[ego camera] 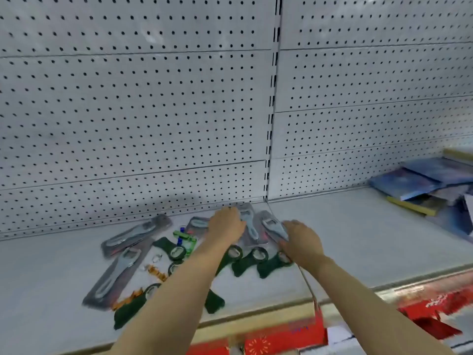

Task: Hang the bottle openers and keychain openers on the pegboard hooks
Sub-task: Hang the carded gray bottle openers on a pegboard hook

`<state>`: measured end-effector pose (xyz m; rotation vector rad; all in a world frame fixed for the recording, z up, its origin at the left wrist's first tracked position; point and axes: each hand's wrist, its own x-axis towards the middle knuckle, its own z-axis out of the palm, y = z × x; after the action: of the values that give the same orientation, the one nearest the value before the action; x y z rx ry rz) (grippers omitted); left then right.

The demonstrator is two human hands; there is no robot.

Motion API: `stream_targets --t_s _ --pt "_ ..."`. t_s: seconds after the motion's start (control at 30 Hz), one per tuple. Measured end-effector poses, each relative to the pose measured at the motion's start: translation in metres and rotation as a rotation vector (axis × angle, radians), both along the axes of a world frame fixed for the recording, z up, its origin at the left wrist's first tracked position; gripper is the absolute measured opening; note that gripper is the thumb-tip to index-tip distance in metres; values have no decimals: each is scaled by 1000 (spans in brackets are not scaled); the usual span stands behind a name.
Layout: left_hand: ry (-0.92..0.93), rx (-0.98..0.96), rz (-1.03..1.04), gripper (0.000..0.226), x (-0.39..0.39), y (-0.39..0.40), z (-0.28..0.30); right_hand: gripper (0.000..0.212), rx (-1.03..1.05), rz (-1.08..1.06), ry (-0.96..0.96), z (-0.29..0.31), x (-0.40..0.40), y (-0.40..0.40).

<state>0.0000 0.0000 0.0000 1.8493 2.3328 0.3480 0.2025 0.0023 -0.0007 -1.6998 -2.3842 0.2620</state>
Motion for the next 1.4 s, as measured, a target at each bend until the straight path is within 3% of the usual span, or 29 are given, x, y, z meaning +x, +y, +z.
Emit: stream_targets --t_s 0.17,0.27,0.4,0.63,0.77,0.9,1.0,1.17,1.4 --pt "27 -165 102 66 12 41 -17 30 -61 -69 -20 -18 -7 30" --pt "35 -222 189 97 16 57 -25 44 -92 -101 -124 -30 -9 47" --pt "56 -274 241 111 21 77 -31 57 -175 -133 -134 -36 -12 60" --pt "-149 -268 380 93 13 87 -40 55 -263 -196 -130 -38 -17 68" --pt "-220 -116 456 91 23 75 -35 52 -274 -250 -96 -38 -20 67" --pt "-451 77 488 85 32 55 -26 43 -263 -283 -87 -38 -22 62" --pt "-519 213 482 80 32 36 -24 41 -255 -298 -83 -36 -25 55" --pt "-589 327 495 79 29 9 -24 67 -274 -321 -26 -33 -28 48" --pt "-578 370 492 79 19 -16 -18 77 -341 -406 7 -25 -26 52"
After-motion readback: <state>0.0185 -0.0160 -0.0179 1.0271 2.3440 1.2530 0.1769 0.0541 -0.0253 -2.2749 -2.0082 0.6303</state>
